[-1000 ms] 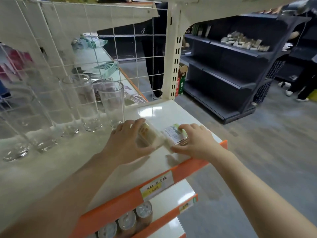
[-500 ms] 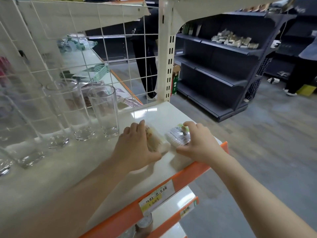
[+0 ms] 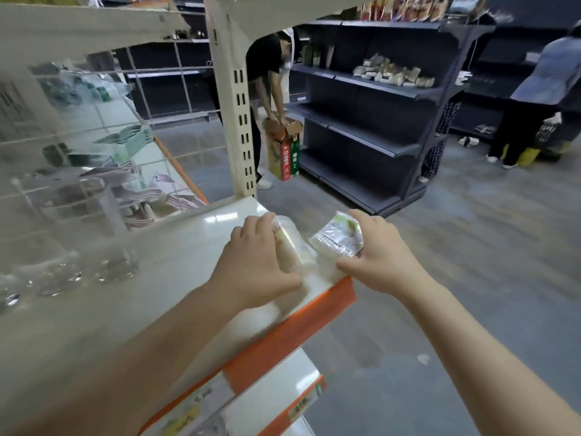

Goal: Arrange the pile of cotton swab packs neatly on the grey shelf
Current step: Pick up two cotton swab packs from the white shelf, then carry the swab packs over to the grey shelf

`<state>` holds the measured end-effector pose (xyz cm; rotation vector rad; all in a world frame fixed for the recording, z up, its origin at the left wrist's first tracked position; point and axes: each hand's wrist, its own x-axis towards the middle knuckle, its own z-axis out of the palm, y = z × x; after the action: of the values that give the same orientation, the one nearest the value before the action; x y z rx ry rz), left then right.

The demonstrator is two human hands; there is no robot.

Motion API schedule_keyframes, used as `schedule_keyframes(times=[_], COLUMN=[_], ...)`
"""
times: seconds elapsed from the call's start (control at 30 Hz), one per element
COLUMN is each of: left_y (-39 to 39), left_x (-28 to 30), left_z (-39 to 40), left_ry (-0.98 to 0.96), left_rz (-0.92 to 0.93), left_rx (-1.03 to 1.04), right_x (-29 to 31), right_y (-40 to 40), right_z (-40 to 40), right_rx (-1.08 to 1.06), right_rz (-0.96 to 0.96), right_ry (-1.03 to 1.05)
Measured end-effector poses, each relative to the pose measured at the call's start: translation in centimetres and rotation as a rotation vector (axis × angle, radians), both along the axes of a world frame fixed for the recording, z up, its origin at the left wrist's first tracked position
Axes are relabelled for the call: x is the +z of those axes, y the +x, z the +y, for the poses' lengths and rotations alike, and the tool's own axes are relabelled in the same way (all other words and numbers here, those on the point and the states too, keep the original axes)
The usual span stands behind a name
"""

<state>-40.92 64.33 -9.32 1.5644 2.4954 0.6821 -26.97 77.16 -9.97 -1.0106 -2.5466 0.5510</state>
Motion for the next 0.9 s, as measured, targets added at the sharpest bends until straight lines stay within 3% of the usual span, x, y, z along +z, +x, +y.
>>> schedule_keyframes(times=[0.4, 0.9], left_y=[7.4, 13.0], left_x=[-0.4, -5.8], left_z=[13.6, 26.6], left_ry=[-0.020, -0.122], left_rz=[0.000, 0.063], left_rx=[-0.038, -0.198], right_x=[-0.2, -5.0], right_y=[8.0, 16.0], right_z=[12.4, 23.8], right_rx=[-0.001, -0.081], right_rz=[-0.047, -0.129], right_ry=[-0.023, -0.129])
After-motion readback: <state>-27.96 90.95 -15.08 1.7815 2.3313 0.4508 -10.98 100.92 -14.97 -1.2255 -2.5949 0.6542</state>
